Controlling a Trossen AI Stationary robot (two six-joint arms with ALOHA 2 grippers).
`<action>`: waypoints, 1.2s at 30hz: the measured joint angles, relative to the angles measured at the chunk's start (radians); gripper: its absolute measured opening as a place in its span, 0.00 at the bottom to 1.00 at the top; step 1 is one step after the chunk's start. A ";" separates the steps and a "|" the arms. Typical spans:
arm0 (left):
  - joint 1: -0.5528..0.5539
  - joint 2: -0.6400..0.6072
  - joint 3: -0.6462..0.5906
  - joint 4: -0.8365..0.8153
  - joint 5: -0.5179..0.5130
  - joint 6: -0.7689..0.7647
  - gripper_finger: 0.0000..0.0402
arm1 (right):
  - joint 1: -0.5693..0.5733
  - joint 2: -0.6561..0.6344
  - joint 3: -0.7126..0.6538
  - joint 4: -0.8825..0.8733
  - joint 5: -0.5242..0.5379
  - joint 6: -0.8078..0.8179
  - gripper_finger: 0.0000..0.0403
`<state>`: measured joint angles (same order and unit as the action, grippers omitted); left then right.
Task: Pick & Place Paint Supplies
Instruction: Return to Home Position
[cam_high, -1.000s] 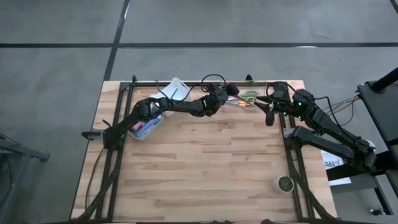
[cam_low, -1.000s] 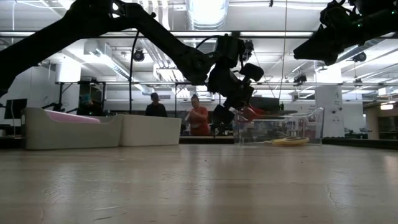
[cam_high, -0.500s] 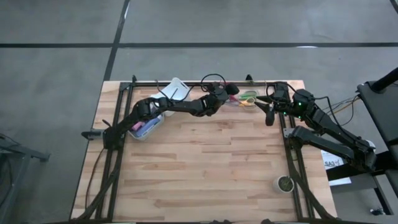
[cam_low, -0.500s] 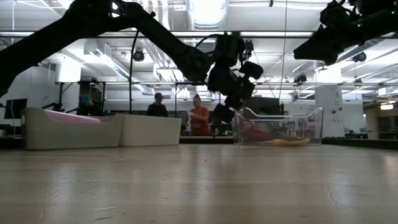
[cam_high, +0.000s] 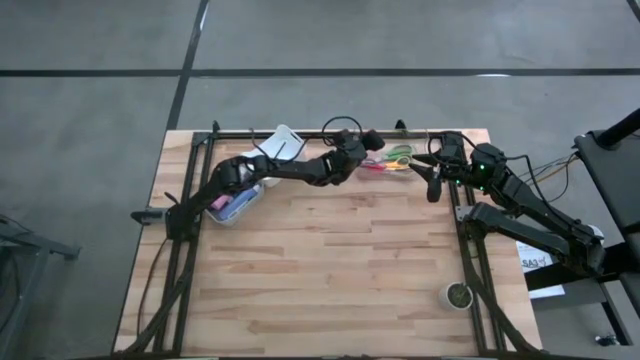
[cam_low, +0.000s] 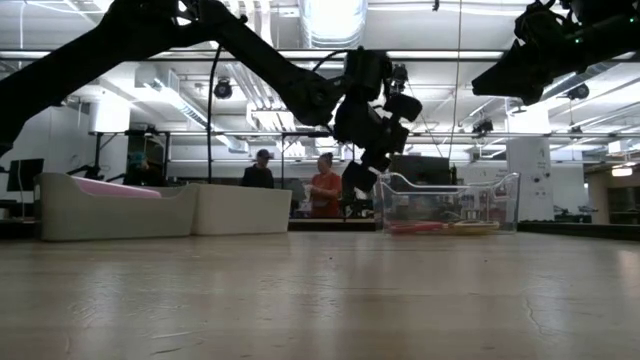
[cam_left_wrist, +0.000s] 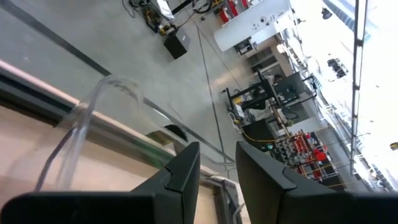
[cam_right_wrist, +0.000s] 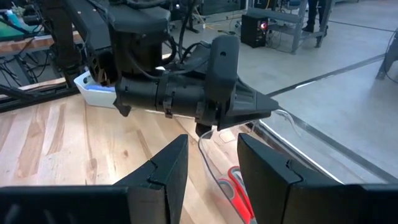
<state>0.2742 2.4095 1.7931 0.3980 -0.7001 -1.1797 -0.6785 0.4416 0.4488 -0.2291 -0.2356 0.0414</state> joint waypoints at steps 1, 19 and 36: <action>0.000 -0.005 0.000 0.001 0.001 0.000 0.28 | 0.000 0.000 0.000 0.000 0.000 0.000 0.34; -0.031 -0.335 0.000 -0.512 0.247 0.453 0.28 | 0.000 0.000 0.000 0.000 0.000 0.004 0.34; -0.135 -0.583 -0.001 -0.923 0.431 0.850 0.02 | 0.000 0.000 0.000 0.000 0.000 0.003 0.34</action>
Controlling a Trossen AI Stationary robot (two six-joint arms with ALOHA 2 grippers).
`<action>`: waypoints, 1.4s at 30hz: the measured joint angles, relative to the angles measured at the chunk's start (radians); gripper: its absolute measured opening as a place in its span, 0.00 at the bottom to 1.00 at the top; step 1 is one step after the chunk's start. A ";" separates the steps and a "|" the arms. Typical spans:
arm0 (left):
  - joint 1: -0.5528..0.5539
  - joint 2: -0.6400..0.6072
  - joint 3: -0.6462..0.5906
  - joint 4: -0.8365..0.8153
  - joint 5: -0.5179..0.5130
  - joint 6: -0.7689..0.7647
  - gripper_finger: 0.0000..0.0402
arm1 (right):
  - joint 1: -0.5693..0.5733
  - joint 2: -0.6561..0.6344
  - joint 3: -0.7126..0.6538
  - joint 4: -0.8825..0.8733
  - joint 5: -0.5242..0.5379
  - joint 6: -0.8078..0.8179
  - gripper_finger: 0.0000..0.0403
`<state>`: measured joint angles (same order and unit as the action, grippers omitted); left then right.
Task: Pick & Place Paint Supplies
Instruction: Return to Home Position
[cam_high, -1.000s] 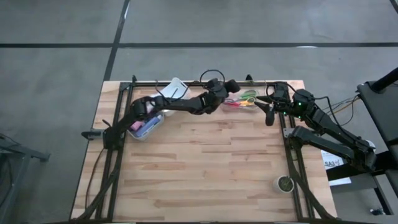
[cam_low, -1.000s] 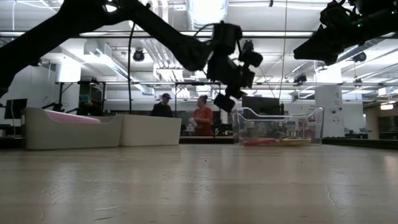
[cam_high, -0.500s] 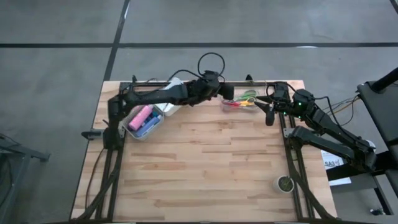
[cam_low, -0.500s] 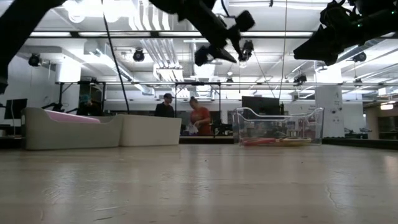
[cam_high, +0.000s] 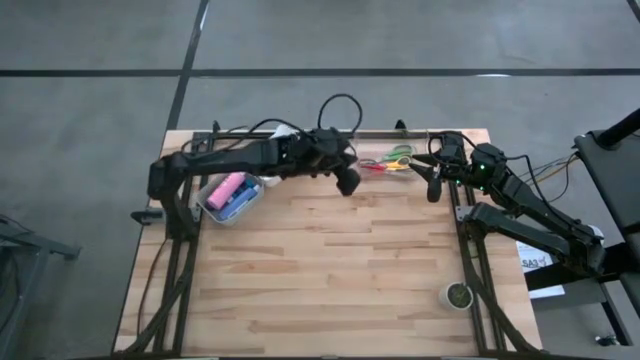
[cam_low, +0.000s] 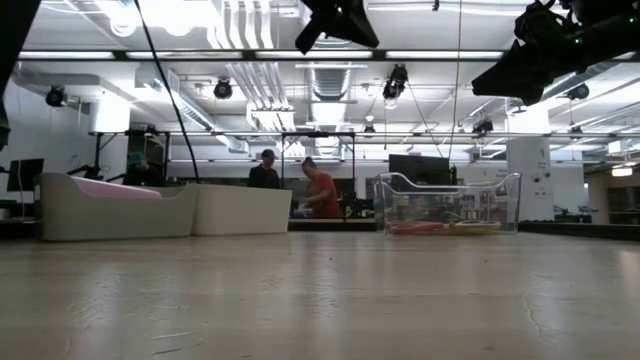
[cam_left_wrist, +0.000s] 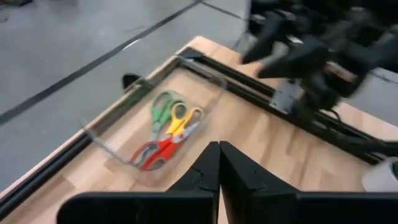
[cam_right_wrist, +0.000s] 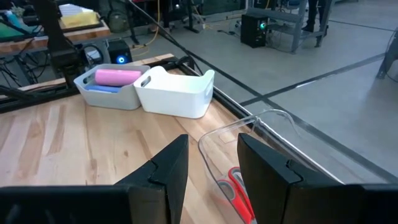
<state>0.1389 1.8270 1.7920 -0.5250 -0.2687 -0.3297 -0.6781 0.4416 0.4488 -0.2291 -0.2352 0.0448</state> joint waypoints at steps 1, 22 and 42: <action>-0.011 -0.006 0.000 0.002 0.001 0.011 0.02 | 0.000 0.000 0.000 0.000 0.000 0.000 0.34; -0.216 -0.454 -0.454 0.181 -0.026 0.101 0.00 | 0.000 0.000 0.000 0.000 0.000 0.000 0.34; -0.259 -1.276 -1.272 0.760 -0.019 0.127 0.02 | 0.000 0.000 0.000 0.000 0.000 0.000 0.34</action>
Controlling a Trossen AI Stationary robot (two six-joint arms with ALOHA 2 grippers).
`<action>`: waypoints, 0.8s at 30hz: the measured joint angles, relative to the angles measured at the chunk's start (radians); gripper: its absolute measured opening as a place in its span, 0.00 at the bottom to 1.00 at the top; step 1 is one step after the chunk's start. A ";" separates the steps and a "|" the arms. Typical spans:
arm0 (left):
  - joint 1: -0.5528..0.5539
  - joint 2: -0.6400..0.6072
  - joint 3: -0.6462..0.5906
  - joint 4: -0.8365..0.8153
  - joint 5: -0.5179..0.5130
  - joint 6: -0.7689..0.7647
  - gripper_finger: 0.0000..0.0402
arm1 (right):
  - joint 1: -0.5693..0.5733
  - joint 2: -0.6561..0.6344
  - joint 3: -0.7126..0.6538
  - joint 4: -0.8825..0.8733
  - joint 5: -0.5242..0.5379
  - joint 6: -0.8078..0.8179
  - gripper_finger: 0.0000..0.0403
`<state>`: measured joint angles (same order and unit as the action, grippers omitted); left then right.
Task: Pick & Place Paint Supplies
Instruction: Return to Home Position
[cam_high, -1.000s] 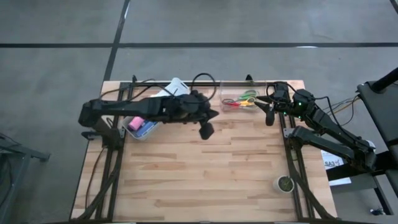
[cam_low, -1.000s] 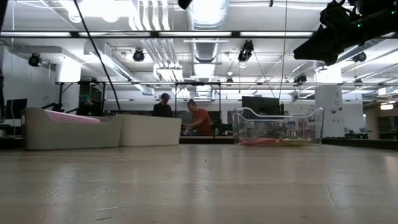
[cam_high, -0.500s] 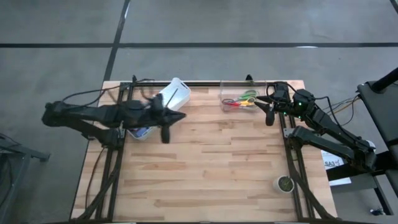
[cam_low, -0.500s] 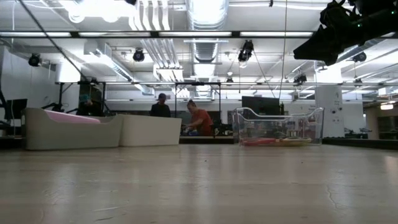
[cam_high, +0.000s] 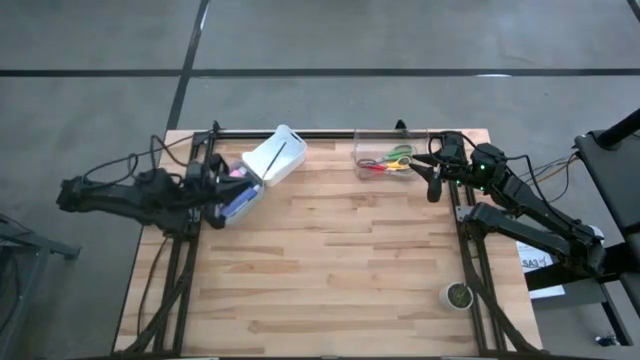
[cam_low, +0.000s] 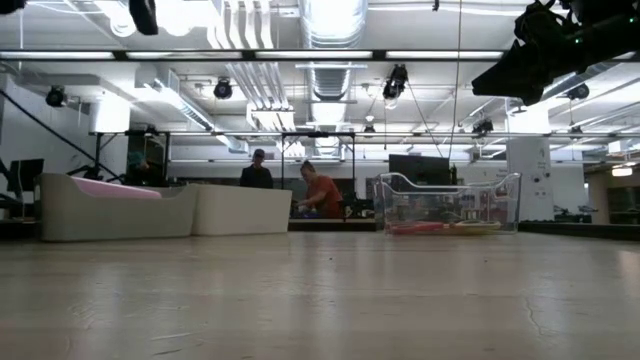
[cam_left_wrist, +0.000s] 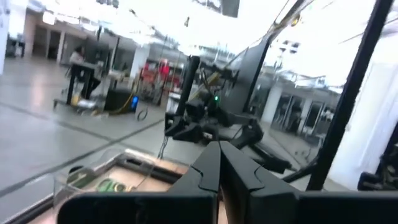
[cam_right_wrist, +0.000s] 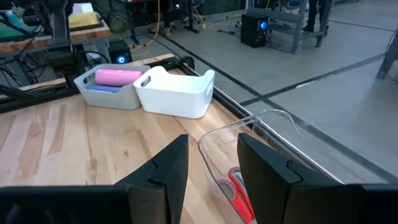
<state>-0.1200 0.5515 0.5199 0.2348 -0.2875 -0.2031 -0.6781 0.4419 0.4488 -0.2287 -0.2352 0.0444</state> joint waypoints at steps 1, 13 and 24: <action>0.000 -0.028 -0.028 0.018 0.008 0.013 0.02 | 0.000 0.000 0.000 0.000 0.000 0.000 0.34; -0.006 -0.439 -0.295 0.092 0.220 0.148 0.02 | 0.000 0.000 0.000 0.000 0.000 0.000 0.34; -0.006 -0.552 -0.472 0.171 0.248 0.148 0.02 | -0.001 0.000 0.000 -0.001 0.000 0.000 0.34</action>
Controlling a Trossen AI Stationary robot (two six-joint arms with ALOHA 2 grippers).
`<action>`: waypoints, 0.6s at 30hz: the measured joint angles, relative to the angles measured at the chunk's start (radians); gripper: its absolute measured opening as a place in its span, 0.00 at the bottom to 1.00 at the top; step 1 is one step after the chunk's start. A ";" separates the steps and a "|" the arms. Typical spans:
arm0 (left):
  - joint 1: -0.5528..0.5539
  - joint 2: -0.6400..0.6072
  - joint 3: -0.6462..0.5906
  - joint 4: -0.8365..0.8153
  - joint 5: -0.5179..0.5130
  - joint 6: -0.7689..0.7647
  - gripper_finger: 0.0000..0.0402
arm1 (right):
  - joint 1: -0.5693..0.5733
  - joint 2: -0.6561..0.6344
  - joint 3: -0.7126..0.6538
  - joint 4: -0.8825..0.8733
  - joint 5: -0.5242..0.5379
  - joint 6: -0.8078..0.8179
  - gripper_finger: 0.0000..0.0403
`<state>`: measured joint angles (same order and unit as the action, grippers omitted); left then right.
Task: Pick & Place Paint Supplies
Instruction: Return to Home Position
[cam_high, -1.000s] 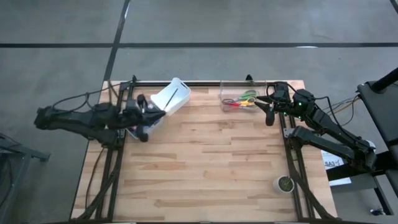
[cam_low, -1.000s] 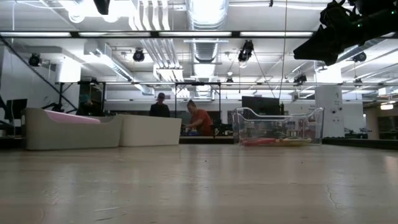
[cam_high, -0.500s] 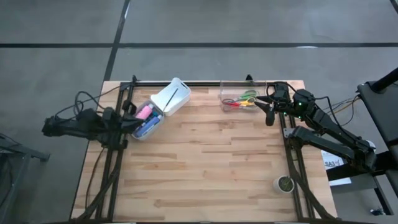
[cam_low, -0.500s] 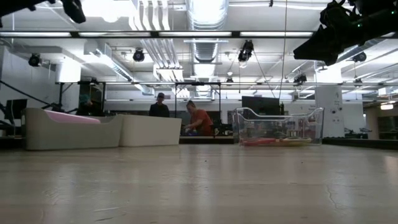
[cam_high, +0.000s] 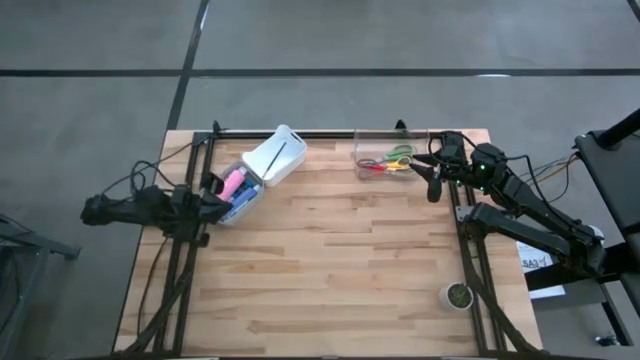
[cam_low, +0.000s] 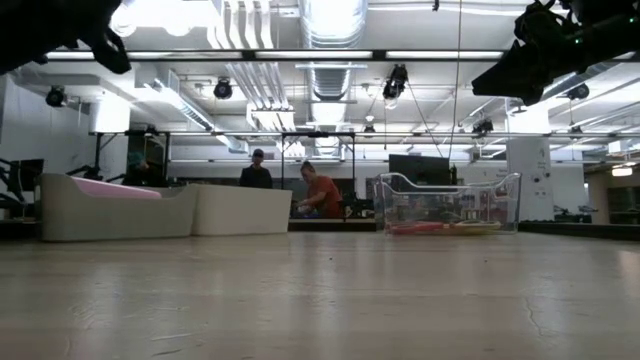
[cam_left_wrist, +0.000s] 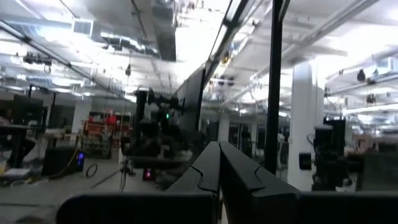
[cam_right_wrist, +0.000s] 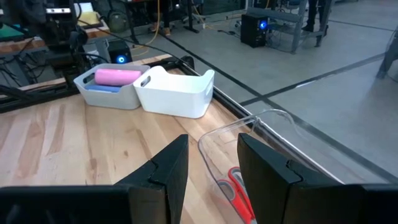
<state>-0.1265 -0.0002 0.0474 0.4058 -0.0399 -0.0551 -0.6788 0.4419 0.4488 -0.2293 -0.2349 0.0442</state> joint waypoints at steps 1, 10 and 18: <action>0.000 0.000 -0.007 -0.002 0.000 0.000 0.02 | 0.000 0.000 0.000 0.000 0.000 0.000 0.34; 0.000 0.000 -0.043 -0.055 -0.001 -0.023 0.02 | 0.000 0.000 0.000 0.000 0.000 0.000 0.34; 0.000 0.000 -0.044 -0.098 -0.004 -0.023 0.02 | 0.000 0.000 0.000 0.000 0.000 0.000 0.34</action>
<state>-0.1265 -0.0002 0.0036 0.3076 -0.0437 -0.0784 -0.6788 0.4419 0.4488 -0.2295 -0.2352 0.0444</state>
